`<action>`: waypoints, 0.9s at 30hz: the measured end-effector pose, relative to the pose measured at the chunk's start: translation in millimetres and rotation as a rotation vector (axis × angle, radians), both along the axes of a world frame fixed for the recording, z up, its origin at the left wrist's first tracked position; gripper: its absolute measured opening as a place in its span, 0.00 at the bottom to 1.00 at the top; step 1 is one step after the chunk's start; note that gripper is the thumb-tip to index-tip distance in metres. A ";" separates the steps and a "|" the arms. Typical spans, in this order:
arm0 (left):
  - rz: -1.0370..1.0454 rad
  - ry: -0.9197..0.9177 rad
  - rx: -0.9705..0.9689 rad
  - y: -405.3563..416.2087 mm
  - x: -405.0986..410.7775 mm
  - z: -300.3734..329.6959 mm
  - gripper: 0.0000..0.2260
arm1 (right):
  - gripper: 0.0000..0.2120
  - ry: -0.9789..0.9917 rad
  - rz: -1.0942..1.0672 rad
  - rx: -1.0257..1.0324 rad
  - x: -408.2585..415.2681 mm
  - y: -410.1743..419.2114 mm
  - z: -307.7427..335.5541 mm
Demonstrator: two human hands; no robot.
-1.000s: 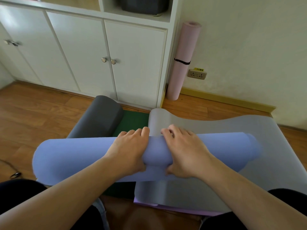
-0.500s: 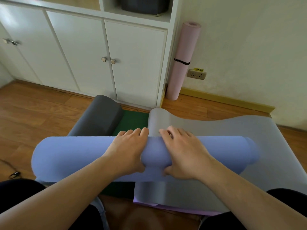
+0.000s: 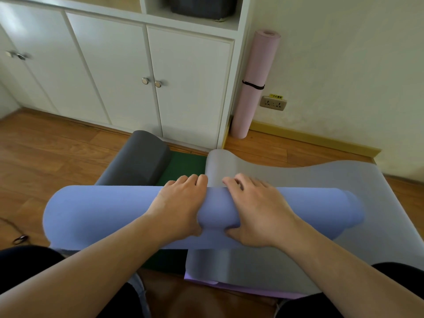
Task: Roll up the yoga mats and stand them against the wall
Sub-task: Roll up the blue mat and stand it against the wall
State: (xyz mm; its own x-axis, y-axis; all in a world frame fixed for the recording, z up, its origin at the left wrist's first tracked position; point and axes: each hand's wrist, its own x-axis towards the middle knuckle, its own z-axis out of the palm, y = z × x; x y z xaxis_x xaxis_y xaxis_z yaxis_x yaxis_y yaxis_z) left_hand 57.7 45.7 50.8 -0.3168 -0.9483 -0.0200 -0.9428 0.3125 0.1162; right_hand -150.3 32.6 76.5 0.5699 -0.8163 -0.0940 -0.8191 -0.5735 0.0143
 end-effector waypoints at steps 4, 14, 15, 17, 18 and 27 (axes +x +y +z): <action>0.019 0.062 0.025 0.4 -0.7 5.1 0.30 | 0.41 0.033 -0.007 -0.036 2.2 -0.8 -4.3; -0.028 -0.080 -0.049 -0.1 -6.4 -2.9 0.38 | 0.40 -0.004 -0.012 0.028 2.1 -1.3 -1.6; -0.018 -0.046 -0.035 -1.0 -6.0 -1.2 0.36 | 0.44 0.009 -0.005 0.018 1.9 -0.7 -1.2; 0.008 0.023 -0.009 -1.4 -4.8 2.7 0.33 | 0.48 0.039 -0.006 -0.004 1.5 -0.7 -1.3; 0.018 0.043 -0.004 -1.7 -4.4 4.2 0.32 | 0.47 0.046 -0.011 -0.016 1.3 -1.3 -2.0; -0.027 -0.103 -0.048 -1.6 -3.3 -1.2 0.40 | 0.28 -0.063 -0.043 0.014 -2.4 -6.9 2.4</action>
